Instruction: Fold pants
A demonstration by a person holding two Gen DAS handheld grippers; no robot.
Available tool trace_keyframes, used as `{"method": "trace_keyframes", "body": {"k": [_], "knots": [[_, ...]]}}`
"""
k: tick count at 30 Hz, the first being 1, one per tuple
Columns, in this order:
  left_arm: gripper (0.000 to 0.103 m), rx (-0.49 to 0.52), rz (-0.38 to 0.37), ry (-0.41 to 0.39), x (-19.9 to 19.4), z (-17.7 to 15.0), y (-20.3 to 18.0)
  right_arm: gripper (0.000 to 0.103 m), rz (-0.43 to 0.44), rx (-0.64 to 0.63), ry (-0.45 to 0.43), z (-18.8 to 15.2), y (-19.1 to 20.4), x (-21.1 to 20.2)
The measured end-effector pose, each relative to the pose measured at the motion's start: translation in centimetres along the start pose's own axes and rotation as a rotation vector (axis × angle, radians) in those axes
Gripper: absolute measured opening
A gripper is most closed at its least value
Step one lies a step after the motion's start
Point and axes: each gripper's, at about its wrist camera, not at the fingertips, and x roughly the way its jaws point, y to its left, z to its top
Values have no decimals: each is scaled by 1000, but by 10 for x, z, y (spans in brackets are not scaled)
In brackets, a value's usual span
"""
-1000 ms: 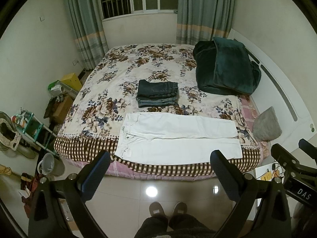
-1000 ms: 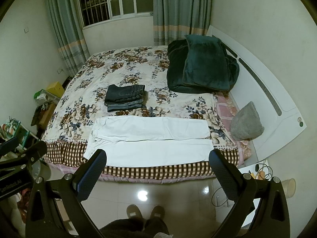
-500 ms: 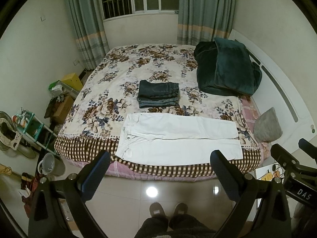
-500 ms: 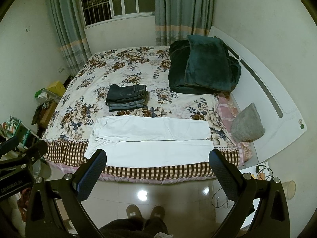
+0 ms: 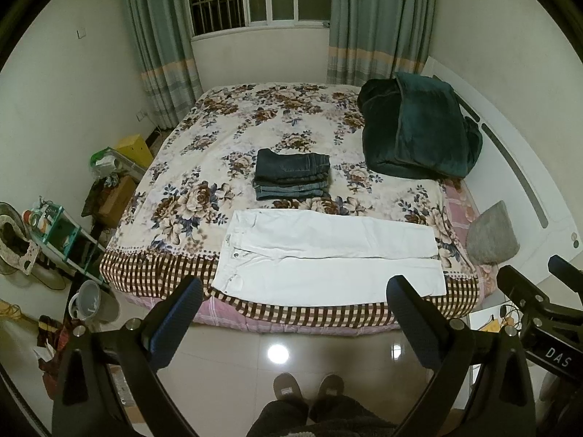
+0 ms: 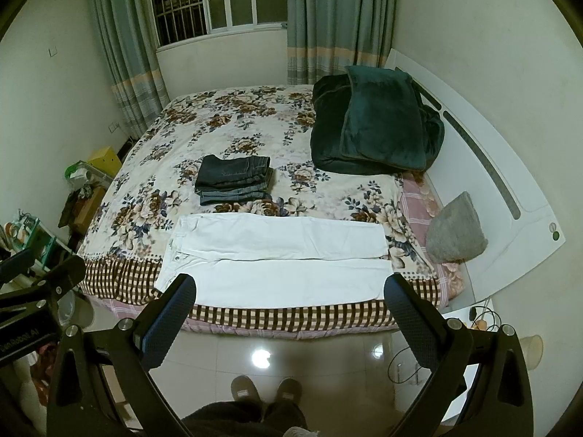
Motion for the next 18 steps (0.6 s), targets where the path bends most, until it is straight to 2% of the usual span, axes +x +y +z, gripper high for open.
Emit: {"method": "trace_keyframes", "body": {"k": [18], "knots": [[103,-2,-4,0,-1,-1,2,103,-2,-5,1,-2,12,3]]}}
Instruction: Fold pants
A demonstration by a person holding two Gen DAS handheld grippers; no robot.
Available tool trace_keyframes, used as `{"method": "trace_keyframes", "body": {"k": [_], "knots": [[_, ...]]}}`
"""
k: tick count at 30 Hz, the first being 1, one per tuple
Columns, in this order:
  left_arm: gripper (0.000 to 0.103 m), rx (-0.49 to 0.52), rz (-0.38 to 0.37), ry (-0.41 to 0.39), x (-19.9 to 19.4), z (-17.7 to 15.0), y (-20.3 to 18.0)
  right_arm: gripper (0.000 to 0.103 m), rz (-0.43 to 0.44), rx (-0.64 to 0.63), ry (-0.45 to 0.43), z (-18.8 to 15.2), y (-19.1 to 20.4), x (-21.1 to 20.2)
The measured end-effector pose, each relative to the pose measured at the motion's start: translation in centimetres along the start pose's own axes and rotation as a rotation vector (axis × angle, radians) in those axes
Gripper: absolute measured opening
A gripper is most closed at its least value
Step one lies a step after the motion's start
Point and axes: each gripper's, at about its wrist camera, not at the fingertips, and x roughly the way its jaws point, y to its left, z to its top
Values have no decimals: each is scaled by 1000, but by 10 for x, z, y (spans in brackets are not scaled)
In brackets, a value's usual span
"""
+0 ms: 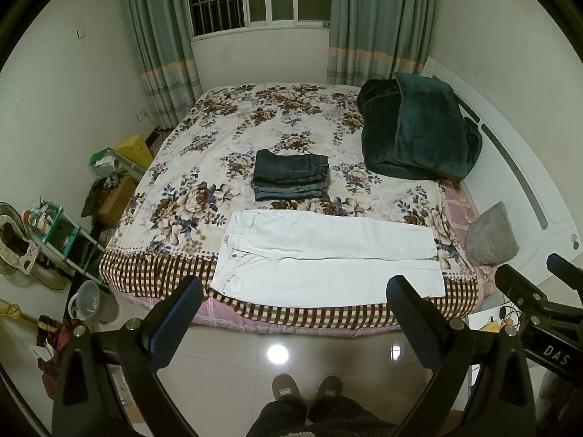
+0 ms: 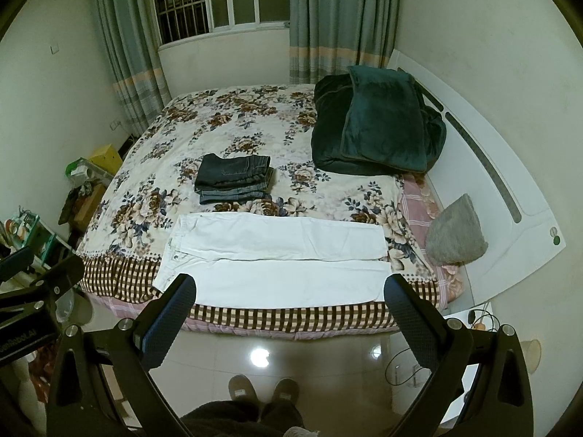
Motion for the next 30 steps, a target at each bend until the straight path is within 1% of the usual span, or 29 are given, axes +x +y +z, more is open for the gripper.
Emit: {"method": "trace_keyframes", "body": {"k": [7,11,14,18,19,21,24,26,27,28,30], "knots": [[103,-4,1,4,0,1,-2,103,4,-4,13,-4,3,3],[103,-19,15,4,6,6,-13,103,16,5,22,-6,-3,11],[103,-34,50,-15,17,14,-23,103,20,23,27,-1,-21,32],[103,-78,133,-49,52,32,-23,103,2,61,38,10,-44,75],[103,-93,163,-48,67,39,-22,103,-4,71,43,14,-49,88],[103,-116,195,-28,98,52,-19,103,-25,99,67,23,-61,121],[103,-140,230,42,152,65,-11,103,-51,165,121,42,-85,182],[103,-153,253,127,206,77,-3,103,-52,232,168,53,-106,231],[103,-165,251,159,225,80,1,103,-64,263,196,58,-117,259],[103,-186,255,201,254,85,9,103,-70,283,213,61,-123,280],[103,-230,268,275,303,93,23,103,-95,346,270,68,-140,344]]}}
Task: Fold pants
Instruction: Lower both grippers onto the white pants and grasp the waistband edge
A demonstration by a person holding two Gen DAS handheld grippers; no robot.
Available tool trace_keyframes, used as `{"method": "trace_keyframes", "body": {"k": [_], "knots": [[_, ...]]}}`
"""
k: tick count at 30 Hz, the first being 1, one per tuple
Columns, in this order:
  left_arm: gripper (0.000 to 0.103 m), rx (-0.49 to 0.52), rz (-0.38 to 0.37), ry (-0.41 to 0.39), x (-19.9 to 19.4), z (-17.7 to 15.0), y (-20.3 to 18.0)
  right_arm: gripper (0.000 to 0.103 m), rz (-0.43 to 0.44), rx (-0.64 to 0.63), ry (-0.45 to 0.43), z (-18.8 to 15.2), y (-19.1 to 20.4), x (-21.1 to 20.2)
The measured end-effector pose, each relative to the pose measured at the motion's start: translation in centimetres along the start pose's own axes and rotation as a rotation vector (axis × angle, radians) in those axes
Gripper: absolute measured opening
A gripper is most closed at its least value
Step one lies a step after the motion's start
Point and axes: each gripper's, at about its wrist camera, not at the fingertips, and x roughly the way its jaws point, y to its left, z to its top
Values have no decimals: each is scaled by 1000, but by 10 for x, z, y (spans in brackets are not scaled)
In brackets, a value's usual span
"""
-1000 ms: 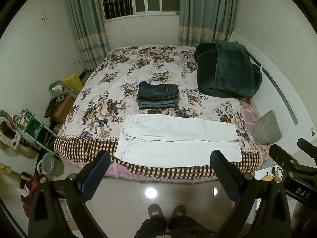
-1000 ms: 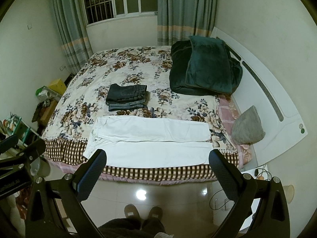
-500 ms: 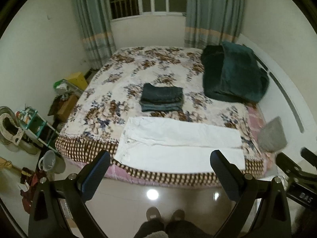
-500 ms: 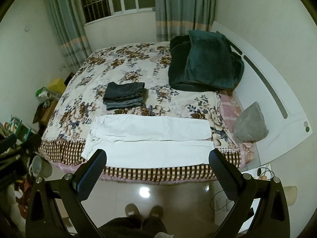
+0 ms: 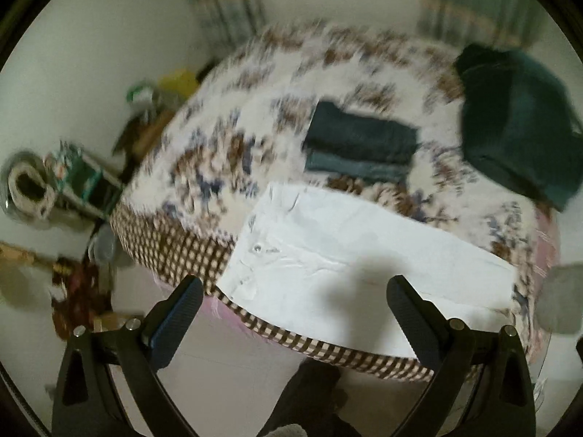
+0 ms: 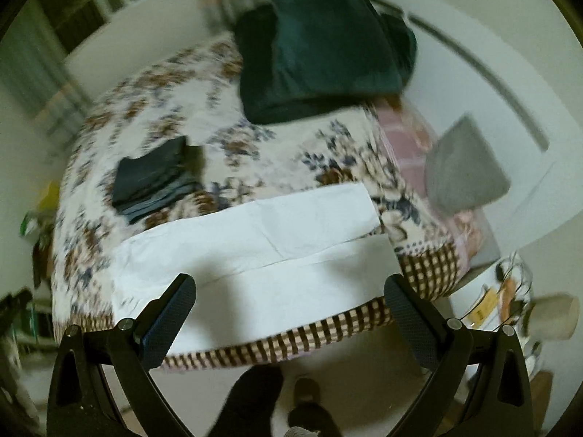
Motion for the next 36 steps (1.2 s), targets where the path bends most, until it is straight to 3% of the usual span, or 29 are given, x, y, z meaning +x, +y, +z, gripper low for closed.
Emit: {"method": "trace_keyframes", "body": {"k": [7,11,15,18,19,21,22,23,24,25,27,28,30,31,34,35,36], "knots": [[103,-183,36,285,208,93,-12,103,-38,218,195,88,-15,220],[103,-311,81,427,332,131,-9,103,-68,335,296,120,-23,339],[103,-425,97,523,423,146,1,103,-95,451,380,140,-35,447],[100,-503,92,576,480,148,8,103,-111,550,423,140,-53,503],[97,-515,91,585,490,147,10,103,-117,567,433,140,-56,514],[71,-540,88,583,503,143,15,103,-121,602,457,140,-62,545],[66,-554,74,562,504,141,16,103,-134,602,463,140,-64,552],[51,-565,65,522,499,140,17,103,-150,600,475,140,-66,564],[26,-567,52,476,492,140,17,103,-155,605,482,139,-68,570],[14,-564,28,439,486,140,15,103,-155,618,501,138,-70,579],[2,-535,36,400,471,141,11,89,-142,645,524,134,-74,587],[0,-524,29,378,462,141,10,84,-127,665,521,133,-76,589],[0,-512,19,347,446,139,8,56,-109,670,500,134,-79,588],[1,-523,-6,338,437,138,10,54,-85,670,495,135,-80,587],[5,-640,-168,339,423,135,21,54,-47,639,490,142,-76,584],[16,-667,-196,356,423,135,22,58,-39,630,493,143,-75,584],[35,-670,-197,368,426,136,20,66,-30,627,500,144,-74,585]]}}
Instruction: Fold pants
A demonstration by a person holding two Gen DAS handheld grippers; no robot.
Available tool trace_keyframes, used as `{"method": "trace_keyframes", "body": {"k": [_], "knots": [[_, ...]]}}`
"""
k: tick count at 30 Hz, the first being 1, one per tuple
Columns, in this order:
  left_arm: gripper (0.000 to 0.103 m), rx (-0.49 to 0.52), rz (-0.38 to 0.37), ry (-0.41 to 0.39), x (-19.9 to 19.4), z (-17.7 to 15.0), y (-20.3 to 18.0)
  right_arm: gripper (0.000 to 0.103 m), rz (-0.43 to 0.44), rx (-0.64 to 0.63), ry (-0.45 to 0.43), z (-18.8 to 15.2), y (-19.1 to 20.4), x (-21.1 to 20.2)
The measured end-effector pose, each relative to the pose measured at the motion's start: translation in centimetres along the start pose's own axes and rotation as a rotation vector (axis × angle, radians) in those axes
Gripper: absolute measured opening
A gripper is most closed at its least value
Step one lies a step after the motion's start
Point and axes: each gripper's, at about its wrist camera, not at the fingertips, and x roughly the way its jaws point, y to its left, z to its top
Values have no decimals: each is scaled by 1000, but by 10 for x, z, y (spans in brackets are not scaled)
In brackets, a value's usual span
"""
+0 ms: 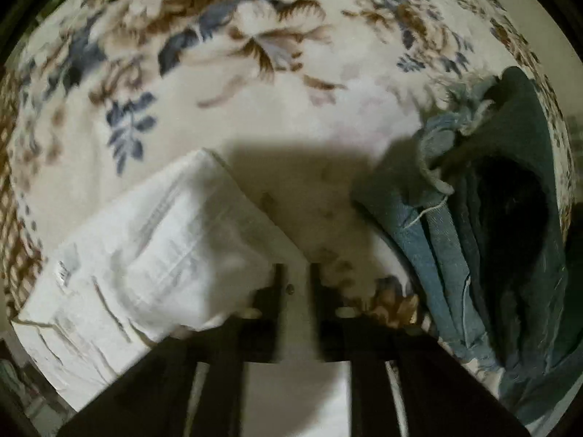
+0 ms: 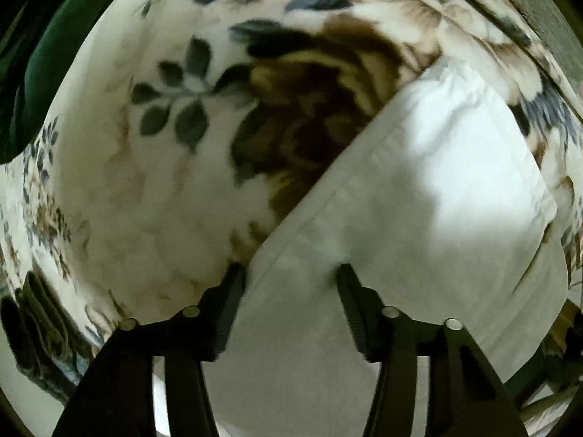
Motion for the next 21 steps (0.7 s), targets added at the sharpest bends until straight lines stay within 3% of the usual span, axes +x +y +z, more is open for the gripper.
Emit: {"method": "trace_keyframes", "body": {"k": [2,7,8,9,10,12,13,20,21], "knots": [[56,-1,34,-3,6,1,-4,74,18,7,16,2,2,3],[56,-5,151,24,30,-1,-15,81,-42,-48,41,4,12,20],[54,8,171,3,26,-4,-20,80,-58,-66,46,4,17,24],[33,27,182,-21,22,-7,-23,78,-70,-73,41,2,20,25],[16,64,208,-54,12,-14,-29,72,-77,-71,32,1,22,25],[8,105,176,-85,-4,-25,-31,20,-81,-71,12,-6,23,18],[8,125,158,-102,-13,-30,-30,11,-47,-61,16,-8,22,13],[7,205,-1,-212,-131,-81,-12,6,136,-63,-46,-39,7,-63],[7,205,-27,-230,-145,-87,3,6,170,-67,-70,-50,3,-80]]}}
